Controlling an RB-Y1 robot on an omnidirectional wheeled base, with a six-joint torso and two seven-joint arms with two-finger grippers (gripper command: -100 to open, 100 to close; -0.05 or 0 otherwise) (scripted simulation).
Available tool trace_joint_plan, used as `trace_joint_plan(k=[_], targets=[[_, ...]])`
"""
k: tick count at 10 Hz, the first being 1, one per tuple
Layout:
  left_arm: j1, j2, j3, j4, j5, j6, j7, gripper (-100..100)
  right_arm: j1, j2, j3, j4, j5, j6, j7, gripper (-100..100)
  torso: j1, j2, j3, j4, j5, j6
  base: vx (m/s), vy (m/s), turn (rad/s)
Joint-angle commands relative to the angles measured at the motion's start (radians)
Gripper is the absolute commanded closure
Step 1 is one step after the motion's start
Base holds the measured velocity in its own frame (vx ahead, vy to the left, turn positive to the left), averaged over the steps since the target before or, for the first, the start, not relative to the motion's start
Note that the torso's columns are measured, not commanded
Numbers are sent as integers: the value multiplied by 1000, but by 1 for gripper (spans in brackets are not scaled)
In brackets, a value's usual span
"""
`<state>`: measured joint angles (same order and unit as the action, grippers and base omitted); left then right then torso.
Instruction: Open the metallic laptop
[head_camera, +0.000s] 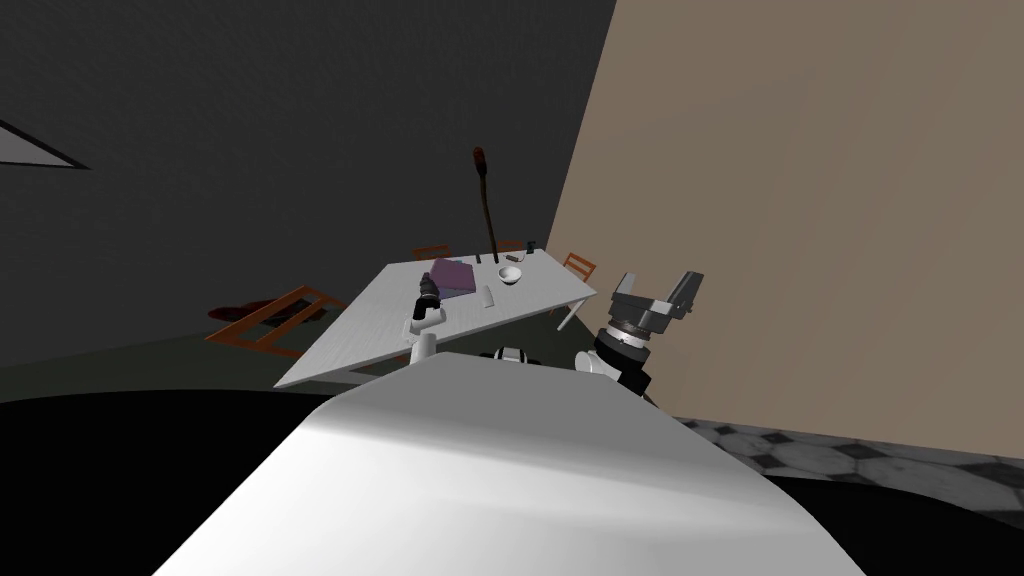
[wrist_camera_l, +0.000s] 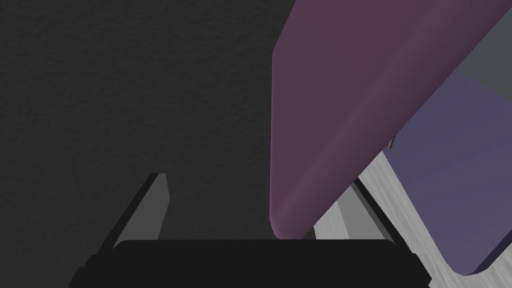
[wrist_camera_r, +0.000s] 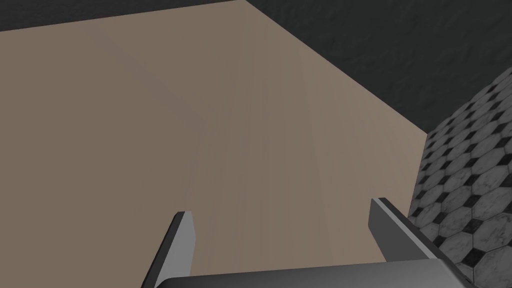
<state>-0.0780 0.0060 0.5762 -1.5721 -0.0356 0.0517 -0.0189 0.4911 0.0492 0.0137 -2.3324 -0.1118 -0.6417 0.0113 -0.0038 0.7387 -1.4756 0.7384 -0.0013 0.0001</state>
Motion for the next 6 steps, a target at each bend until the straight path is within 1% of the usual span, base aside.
trace_joint_plan(k=[1,6], targets=[[-15,5,9,-40,-3,58,-4,-100,0,0,0,0,0,0,0,0,0,0,0,1,-1,0,-21,-19,-18],[-40,13,23,-118,-8,160,-7,-100,0,0,0,0,0,0,0,0,2,2,1,2,-1,0,-17,-5,-23]])
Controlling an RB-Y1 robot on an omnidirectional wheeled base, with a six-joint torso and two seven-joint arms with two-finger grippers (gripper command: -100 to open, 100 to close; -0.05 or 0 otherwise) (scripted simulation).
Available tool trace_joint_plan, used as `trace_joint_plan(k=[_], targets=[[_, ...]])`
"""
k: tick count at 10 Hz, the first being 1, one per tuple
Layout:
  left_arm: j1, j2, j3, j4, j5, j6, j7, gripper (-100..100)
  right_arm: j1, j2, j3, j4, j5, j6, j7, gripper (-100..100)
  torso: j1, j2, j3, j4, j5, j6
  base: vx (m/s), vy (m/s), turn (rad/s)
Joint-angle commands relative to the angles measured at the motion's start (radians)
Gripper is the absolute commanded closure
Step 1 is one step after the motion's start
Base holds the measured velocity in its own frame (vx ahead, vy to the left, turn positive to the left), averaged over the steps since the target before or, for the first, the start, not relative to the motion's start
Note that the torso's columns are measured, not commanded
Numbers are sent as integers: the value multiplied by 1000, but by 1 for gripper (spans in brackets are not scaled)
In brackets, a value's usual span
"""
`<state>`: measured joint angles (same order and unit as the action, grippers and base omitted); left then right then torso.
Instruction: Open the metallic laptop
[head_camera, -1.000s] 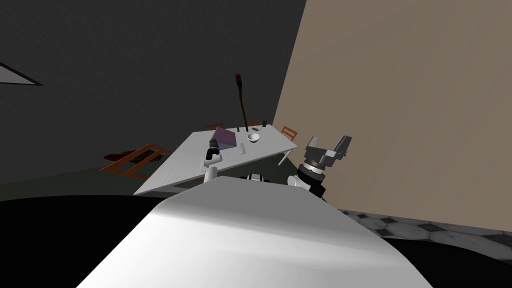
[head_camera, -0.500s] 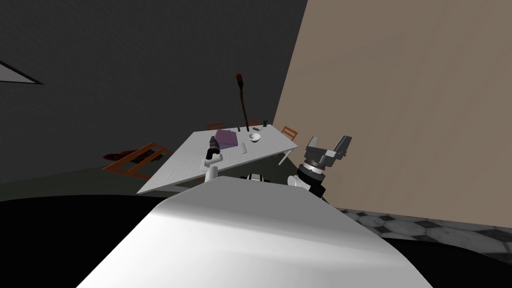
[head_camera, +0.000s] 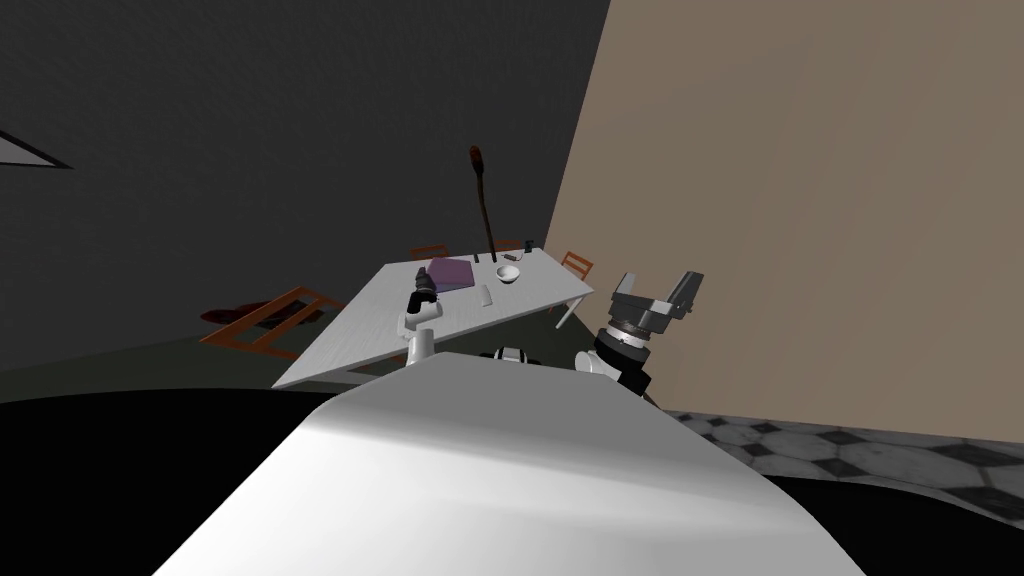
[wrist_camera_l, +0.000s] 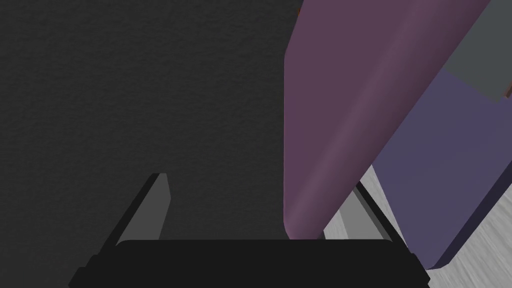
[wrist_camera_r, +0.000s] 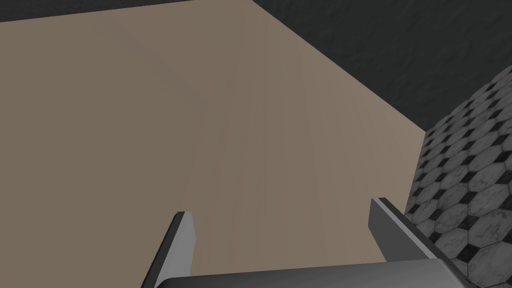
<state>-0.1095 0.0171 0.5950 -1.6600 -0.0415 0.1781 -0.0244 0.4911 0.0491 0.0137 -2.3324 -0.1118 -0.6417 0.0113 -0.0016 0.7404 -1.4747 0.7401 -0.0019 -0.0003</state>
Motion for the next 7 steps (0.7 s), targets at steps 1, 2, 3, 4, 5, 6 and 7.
trace_joint_plan(k=[1,2,3,4,5,6,7], targets=[[-2,1,2,-16,0,19,0,-100,0,0,0,0,0,0,0,0,0,0,0,0,0,0,-8,0,-4],[-1,0,2,-17,0,23,0,0,0,0,0,0,0,0,0,0,0,-1,-1,-1,0,0,0,0,0],[0,0,2,-16,0,24,-1,0,0,0,0,0,0,0,0,0,0,-2,-1,-1,0,0,0,0,0],[1,-1,2,-14,0,25,-1,0,0,0,0,0,0,0,0,0,0,-1,-1,0,0,0,0,0,0],[1,-1,2,-14,0,26,-1,0,0,0,0,0,0,0,0,0,0,-1,-1,-1,1,0,0,0,0],[1,-1,2,-14,0,25,-1,0,0,0,0,0,0,0,0,0,1,-2,-1,-2,1,0,0,0,0],[1,-1,2,-14,0,25,-1,0,0,0,0,0,0,0,0,0,2,-2,-1,-2,2,0,0,0,0]])
